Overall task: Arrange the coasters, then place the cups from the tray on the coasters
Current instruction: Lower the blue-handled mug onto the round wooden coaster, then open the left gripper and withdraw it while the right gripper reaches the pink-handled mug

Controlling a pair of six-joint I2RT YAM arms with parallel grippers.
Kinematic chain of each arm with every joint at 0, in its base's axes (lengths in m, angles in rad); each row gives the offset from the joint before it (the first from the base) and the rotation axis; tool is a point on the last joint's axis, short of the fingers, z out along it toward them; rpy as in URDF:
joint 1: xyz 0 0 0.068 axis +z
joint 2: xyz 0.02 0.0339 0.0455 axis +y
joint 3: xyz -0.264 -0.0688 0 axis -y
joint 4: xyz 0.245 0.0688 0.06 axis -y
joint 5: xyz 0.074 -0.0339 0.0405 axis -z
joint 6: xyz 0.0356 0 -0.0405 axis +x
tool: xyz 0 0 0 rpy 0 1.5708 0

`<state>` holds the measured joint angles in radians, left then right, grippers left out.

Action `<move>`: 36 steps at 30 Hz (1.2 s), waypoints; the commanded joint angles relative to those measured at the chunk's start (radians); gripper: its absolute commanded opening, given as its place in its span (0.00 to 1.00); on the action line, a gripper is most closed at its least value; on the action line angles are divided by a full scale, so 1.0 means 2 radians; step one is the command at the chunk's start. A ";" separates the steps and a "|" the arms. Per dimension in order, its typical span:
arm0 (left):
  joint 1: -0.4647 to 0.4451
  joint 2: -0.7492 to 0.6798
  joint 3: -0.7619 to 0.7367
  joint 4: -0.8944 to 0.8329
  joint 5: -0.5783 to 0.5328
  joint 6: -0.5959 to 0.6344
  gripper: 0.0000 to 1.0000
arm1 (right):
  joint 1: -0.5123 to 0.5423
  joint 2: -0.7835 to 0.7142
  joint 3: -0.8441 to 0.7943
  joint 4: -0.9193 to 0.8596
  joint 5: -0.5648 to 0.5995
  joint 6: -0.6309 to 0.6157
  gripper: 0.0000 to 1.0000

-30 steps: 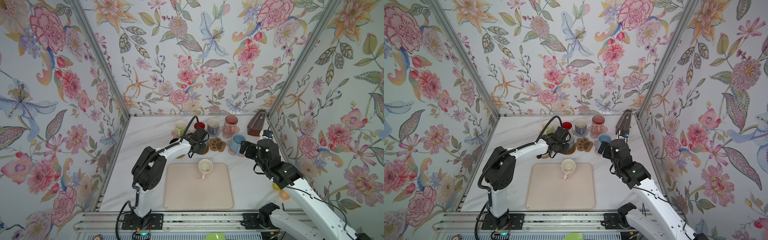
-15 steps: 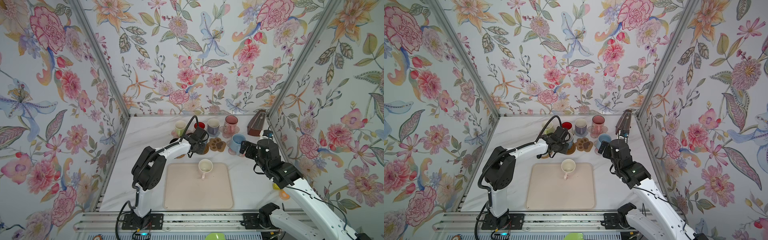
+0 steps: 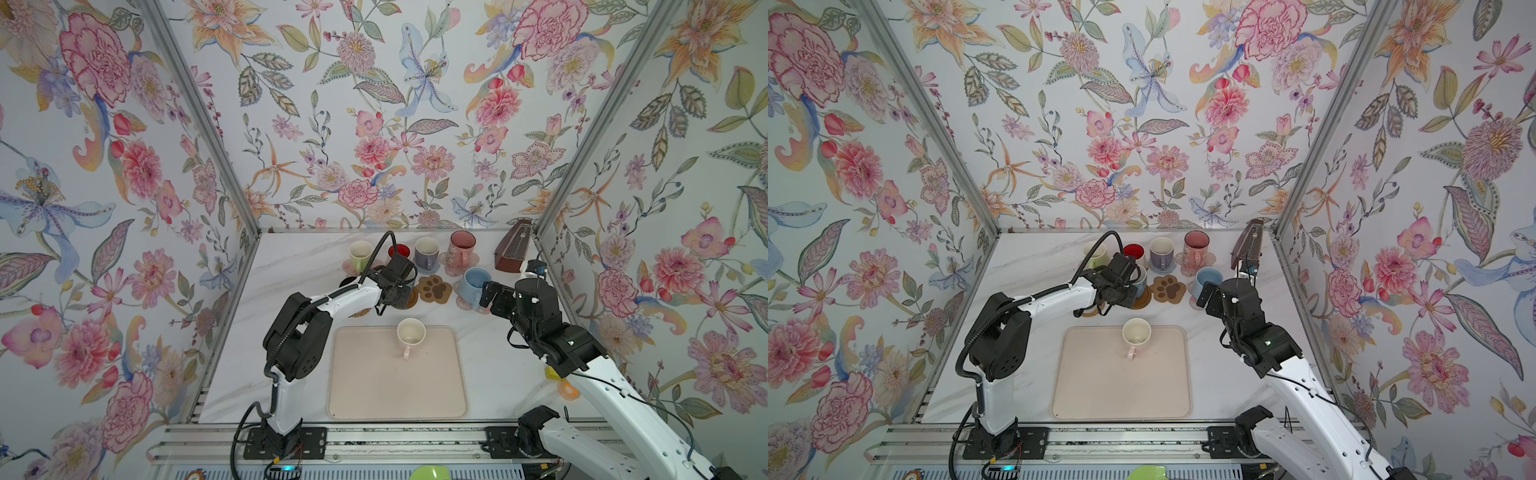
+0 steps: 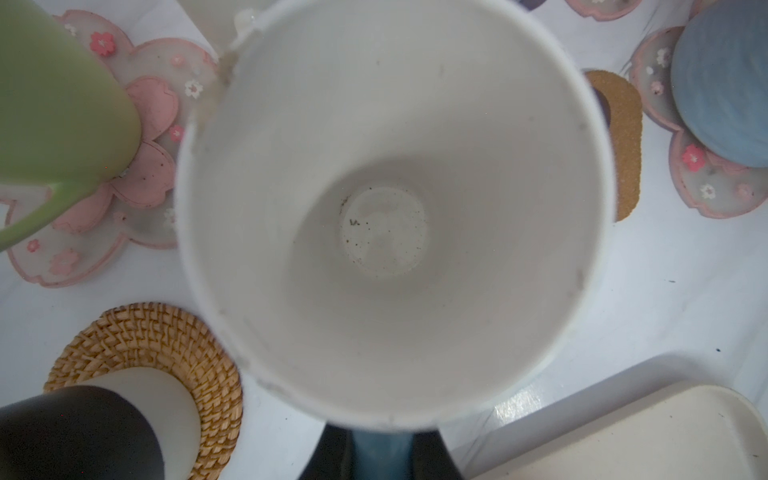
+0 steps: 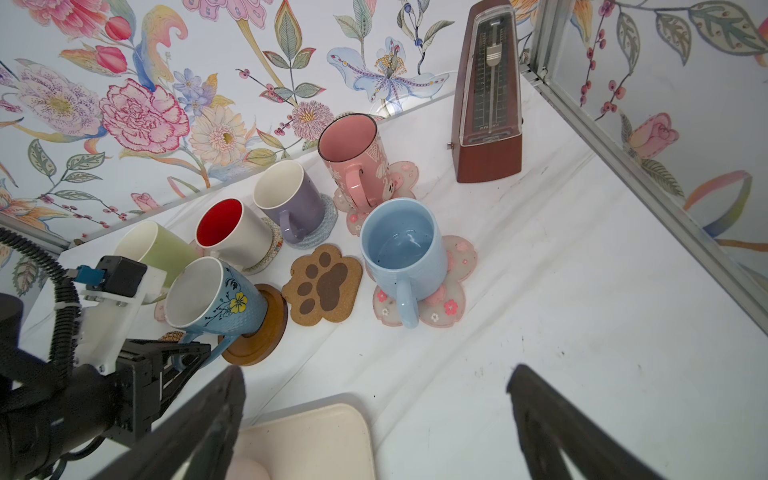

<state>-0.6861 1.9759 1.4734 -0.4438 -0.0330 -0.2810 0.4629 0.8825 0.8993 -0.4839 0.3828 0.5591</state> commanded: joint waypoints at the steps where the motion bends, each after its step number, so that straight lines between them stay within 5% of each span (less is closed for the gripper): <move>1: 0.006 0.006 0.017 0.003 -0.009 0.000 0.19 | -0.002 -0.003 -0.005 -0.006 0.004 0.006 0.99; 10: 0.006 -0.002 0.018 -0.003 -0.010 -0.004 0.41 | -0.003 -0.001 -0.001 -0.003 0.001 0.006 0.99; 16: 0.006 -0.037 0.007 0.004 -0.027 -0.005 0.84 | -0.003 0.004 -0.001 -0.003 0.000 0.006 0.99; 20: 0.005 -0.081 -0.004 0.014 -0.054 -0.009 0.99 | -0.003 0.008 -0.004 0.001 -0.004 0.010 0.99; 26: 0.005 -0.200 -0.087 0.097 -0.111 -0.019 0.99 | -0.003 0.033 -0.008 0.004 -0.011 0.020 0.99; 31: 0.008 -0.394 -0.302 0.286 -0.126 -0.001 0.99 | 0.005 0.067 -0.007 0.010 -0.019 0.039 0.99; 36: 0.012 -0.550 -0.449 0.325 -0.160 -0.020 0.99 | 0.033 0.091 0.001 0.000 -0.004 0.042 0.99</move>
<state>-0.6754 0.9470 0.6697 0.1070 -0.2806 -0.3046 0.5011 1.0527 0.8993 -0.4763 0.3565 0.6201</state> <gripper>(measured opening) 0.989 0.992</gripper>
